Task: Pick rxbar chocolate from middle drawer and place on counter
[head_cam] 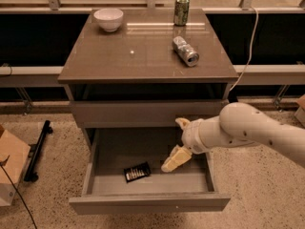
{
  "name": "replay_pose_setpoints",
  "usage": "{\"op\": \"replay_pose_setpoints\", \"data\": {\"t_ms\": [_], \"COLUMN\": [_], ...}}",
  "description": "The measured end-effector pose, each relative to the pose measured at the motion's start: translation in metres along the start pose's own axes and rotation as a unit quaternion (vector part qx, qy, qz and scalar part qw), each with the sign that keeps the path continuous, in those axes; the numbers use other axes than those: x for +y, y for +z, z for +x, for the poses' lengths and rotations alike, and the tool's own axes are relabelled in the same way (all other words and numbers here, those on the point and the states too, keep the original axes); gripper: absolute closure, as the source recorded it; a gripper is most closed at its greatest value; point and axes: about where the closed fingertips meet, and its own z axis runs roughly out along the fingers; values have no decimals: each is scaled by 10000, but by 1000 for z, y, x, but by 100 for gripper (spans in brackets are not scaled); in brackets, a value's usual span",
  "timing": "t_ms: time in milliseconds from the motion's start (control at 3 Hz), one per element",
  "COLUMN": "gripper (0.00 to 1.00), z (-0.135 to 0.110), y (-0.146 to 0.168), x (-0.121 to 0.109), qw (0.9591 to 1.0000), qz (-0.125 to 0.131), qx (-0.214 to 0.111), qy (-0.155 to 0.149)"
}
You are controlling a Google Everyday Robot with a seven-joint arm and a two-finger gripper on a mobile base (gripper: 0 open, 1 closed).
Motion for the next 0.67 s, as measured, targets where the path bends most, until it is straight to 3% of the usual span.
{"op": "replay_pose_setpoints", "data": {"t_ms": [333,667], "gripper": [0,0], "z": [17,29], "y": [30,61], "x": [-4,-9], "qw": [9995,9985], "qz": [48,-74], "qx": [-102,-210], "qy": [291,493]}}
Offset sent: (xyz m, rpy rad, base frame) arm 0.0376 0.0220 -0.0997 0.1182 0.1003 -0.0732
